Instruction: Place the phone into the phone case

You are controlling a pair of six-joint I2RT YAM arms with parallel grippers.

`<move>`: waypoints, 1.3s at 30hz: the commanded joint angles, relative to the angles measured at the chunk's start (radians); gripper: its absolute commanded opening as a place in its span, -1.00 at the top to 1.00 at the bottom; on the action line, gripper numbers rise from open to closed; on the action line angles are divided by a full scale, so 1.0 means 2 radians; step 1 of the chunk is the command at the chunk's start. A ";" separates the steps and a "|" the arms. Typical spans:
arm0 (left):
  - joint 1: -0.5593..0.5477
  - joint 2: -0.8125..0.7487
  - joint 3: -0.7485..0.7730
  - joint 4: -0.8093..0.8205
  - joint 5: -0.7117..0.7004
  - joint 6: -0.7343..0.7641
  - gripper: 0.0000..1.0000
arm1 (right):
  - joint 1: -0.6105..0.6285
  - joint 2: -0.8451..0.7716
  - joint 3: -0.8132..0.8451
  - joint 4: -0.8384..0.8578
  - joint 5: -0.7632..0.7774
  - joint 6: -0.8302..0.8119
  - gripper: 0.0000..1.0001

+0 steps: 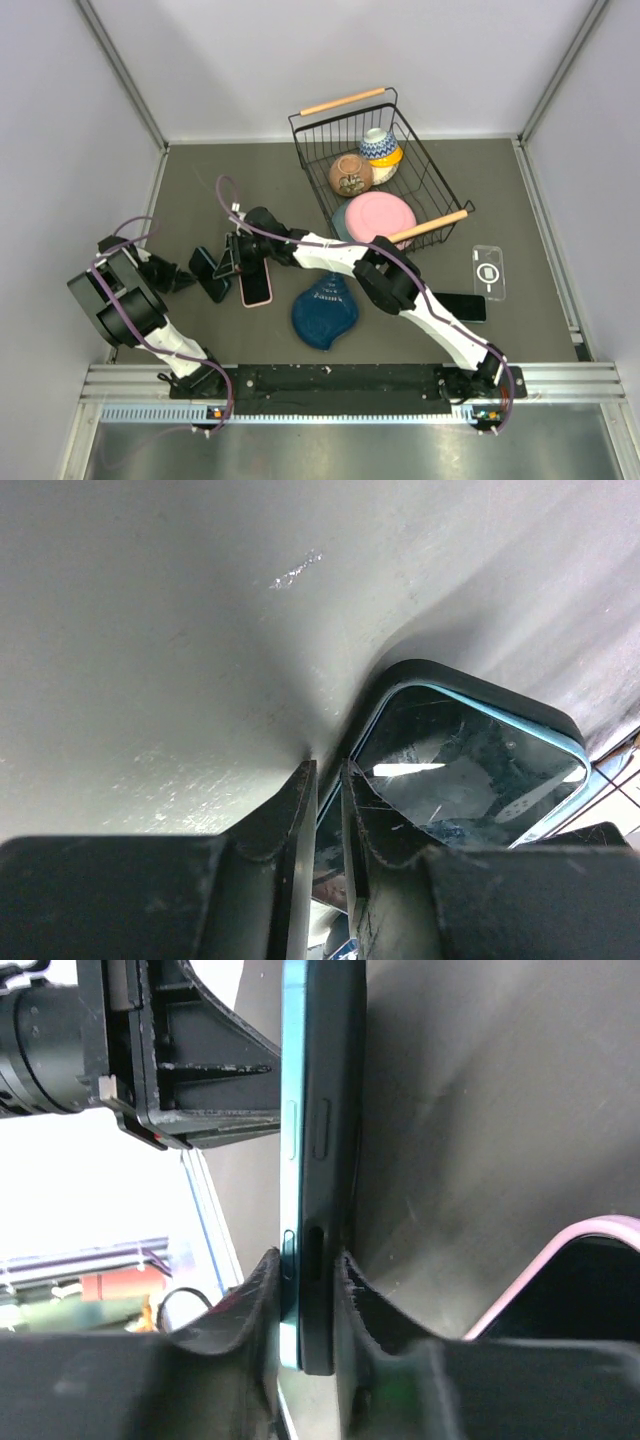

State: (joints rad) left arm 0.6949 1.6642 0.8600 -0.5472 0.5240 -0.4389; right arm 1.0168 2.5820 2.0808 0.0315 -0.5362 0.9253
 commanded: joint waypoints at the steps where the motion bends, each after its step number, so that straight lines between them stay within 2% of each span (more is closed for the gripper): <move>1: -0.004 0.004 -0.013 0.016 -0.017 0.004 0.60 | -0.005 -0.041 0.007 0.046 -0.010 0.004 0.91; 2: -0.004 0.003 -0.014 0.017 -0.015 0.004 0.60 | -0.005 -0.042 0.007 0.037 -0.008 0.001 1.00; 9: -0.004 -0.004 -0.015 0.017 -0.012 0.004 0.58 | 0.000 -0.032 0.043 -0.038 0.014 -0.051 1.00; 13: -0.004 -0.001 -0.015 0.019 -0.009 0.003 0.58 | 0.006 -0.025 0.061 -0.065 0.028 -0.074 0.44; 14: -0.005 -0.001 -0.014 0.020 -0.009 0.003 0.57 | 0.007 -0.024 0.063 -0.067 0.030 -0.077 0.42; 15: -0.004 -0.002 -0.015 0.019 -0.009 0.004 0.58 | 0.007 -0.023 0.064 -0.069 0.030 -0.080 0.44; 16: -0.005 -0.003 -0.014 0.019 -0.007 0.003 0.58 | 0.007 -0.022 0.066 -0.073 0.034 -0.081 0.74; 17: -0.005 -0.004 -0.014 0.019 -0.005 0.003 0.57 | 0.006 -0.022 0.067 -0.076 0.038 -0.087 0.93; 18: -0.004 -0.006 -0.014 0.017 -0.004 0.003 0.57 | 0.007 -0.024 0.066 -0.076 0.043 -0.090 1.00; 24: -0.004 -0.050 0.007 0.008 0.016 -0.003 0.21 | -0.006 -0.052 0.074 -0.076 0.040 -0.108 1.00; 26: -0.004 -0.073 0.007 0.017 0.044 -0.014 0.11 | -0.014 -0.062 0.077 -0.076 0.036 -0.105 1.00; 35: -0.005 -0.112 -0.004 0.052 0.137 -0.054 -0.07 | -0.066 -0.141 0.037 -0.035 0.021 -0.069 1.00; 36: -0.005 -0.112 -0.015 0.082 0.176 -0.061 -0.16 | -0.070 -0.149 0.033 -0.030 0.023 -0.066 1.00; 37: -0.006 -0.113 -0.023 0.105 0.195 -0.084 -0.67 | -0.073 -0.156 0.028 -0.027 0.022 -0.064 1.00; 39: -0.016 -0.117 -0.038 0.176 0.229 -0.112 -0.68 | -0.085 -0.178 0.014 -0.023 0.023 -0.058 1.00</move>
State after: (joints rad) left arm 0.6872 1.4635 0.8352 -0.4339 0.7906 -0.5533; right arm 0.8818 2.4107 2.1201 -0.1486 -0.4717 0.7708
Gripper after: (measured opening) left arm 0.811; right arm 0.052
